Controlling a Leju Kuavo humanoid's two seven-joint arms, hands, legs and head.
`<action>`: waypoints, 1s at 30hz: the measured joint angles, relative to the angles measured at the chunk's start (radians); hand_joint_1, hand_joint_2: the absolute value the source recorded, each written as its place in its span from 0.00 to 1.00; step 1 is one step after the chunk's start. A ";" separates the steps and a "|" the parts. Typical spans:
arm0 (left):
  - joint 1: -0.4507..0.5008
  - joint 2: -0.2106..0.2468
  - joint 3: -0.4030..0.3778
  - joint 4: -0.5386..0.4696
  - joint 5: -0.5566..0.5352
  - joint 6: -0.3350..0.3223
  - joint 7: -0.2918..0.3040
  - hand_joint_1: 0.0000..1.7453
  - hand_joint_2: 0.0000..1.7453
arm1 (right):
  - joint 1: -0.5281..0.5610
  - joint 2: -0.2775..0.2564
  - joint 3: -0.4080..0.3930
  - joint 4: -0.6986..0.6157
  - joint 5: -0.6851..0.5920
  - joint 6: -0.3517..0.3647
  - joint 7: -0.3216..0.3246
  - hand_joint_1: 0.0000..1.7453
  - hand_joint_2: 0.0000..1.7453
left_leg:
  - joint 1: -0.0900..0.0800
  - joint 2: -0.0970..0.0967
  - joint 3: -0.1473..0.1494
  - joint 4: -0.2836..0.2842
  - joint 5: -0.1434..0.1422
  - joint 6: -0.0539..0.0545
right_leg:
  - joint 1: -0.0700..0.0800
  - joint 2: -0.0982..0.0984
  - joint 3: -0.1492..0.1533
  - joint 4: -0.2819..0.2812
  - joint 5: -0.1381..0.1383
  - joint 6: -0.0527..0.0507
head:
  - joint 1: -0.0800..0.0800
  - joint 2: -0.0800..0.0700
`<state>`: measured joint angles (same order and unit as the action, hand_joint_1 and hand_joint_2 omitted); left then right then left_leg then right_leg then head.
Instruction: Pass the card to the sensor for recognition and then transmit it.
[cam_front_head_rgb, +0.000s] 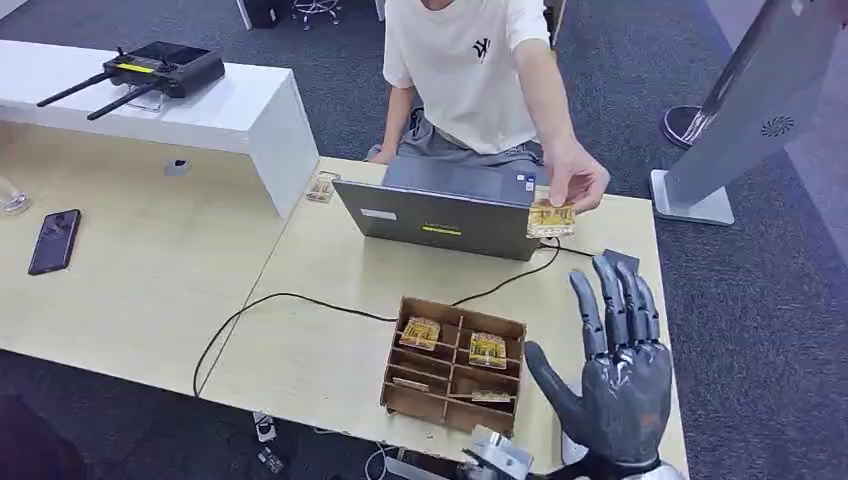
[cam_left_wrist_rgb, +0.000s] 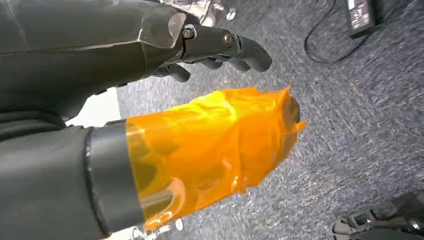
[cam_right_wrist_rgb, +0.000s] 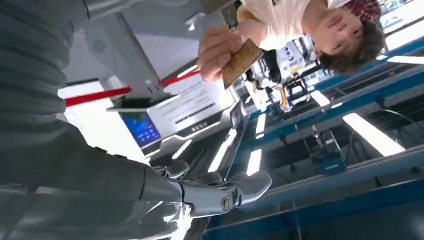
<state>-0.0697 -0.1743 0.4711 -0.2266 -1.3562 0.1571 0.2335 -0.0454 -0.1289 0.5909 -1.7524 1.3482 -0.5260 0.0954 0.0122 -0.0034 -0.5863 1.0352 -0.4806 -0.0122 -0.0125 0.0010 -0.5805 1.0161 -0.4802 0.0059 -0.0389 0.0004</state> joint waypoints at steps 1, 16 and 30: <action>-0.002 0.000 -0.006 0.000 -0.003 -0.002 0.001 0.00 0.00 | -0.017 0.005 -0.004 0.016 0.005 0.006 0.007 0.00 1.00 | 0.000 0.000 0.000 0.000 0.000 0.000 | 0.000 0.000 0.000 0.000 0.000 0.000 | 0.000 0.000; -0.024 0.002 -0.081 -0.022 -0.029 -0.045 0.018 0.00 0.00 | -0.218 0.011 -0.048 0.280 0.171 0.053 0.081 0.11 1.00 | 0.000 0.000 0.000 0.000 0.000 0.000 | 0.000 0.000 0.000 0.000 0.000 0.000 | 0.000 0.000; -0.024 0.003 -0.100 -0.034 -0.031 -0.053 0.031 0.00 0.00 | -0.219 0.011 -0.079 0.301 0.170 0.075 0.096 1.00 1.00 | 0.000 0.000 0.000 0.000 0.000 0.000 | 0.000 0.000 0.000 0.000 0.000 0.000 | 0.000 0.000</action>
<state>-0.0939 -0.1713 0.3712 -0.2602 -1.3867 0.1041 0.2643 -0.2646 -0.1175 0.5116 -1.4511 1.5183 -0.4509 0.1915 0.0122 -0.0038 -0.5865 1.0353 -0.4803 -0.0118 -0.0126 0.0007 -0.5808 1.0163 -0.4802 0.0059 -0.0393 0.0004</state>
